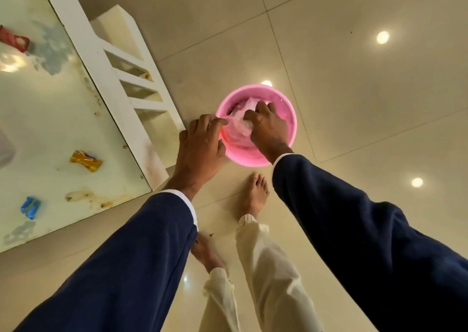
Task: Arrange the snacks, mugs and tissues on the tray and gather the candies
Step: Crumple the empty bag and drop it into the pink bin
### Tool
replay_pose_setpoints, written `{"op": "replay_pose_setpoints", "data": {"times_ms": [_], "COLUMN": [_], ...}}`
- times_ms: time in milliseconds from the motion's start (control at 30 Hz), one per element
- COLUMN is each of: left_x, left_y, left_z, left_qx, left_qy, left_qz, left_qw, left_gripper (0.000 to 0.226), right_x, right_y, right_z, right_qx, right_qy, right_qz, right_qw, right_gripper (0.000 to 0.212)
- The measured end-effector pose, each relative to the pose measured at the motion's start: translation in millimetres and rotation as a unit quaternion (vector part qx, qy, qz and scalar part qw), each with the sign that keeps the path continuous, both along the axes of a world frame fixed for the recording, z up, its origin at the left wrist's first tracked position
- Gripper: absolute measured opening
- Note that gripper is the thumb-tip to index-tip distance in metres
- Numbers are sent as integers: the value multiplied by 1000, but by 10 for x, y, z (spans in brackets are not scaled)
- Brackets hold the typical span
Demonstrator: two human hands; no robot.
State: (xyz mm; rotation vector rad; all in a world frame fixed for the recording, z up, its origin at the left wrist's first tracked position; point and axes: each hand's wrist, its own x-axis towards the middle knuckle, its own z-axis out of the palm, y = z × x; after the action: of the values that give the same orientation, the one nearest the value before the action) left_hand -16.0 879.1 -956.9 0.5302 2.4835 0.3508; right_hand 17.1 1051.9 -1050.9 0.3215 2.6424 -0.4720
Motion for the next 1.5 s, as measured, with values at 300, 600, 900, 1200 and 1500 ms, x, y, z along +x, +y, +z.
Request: {"op": "replay_pose_setpoints", "data": {"times_ms": [300,600,900,1200,1500], "left_x": [-5,-81,-192,46,615], "left_y": [-241,-354,-542,-967,-1930], "left_z": [-120,435,1098,1580,2514], "left_qx": [-7,-61,-74,-82,-115], "left_qy": [63,40,72,102,105], "left_qz": [-85,-108,-95,-47,49], "left_qw": [994,992,990,990,987], "left_gripper": [52,54,52,66,83], "right_x": [-18,-38,-8,-42,111], "right_y": [4,71,30,-429,-1391], "right_z": [-261,489,1268,1944,3265], "right_qx": [-105,-55,-32,-59,-59], "right_qy": [-254,-166,-154,-35,23], "right_qz": [17,57,108,145,244], "right_qw": [961,983,982,987,968], "right_gripper": [66,73,74,76,83]}}
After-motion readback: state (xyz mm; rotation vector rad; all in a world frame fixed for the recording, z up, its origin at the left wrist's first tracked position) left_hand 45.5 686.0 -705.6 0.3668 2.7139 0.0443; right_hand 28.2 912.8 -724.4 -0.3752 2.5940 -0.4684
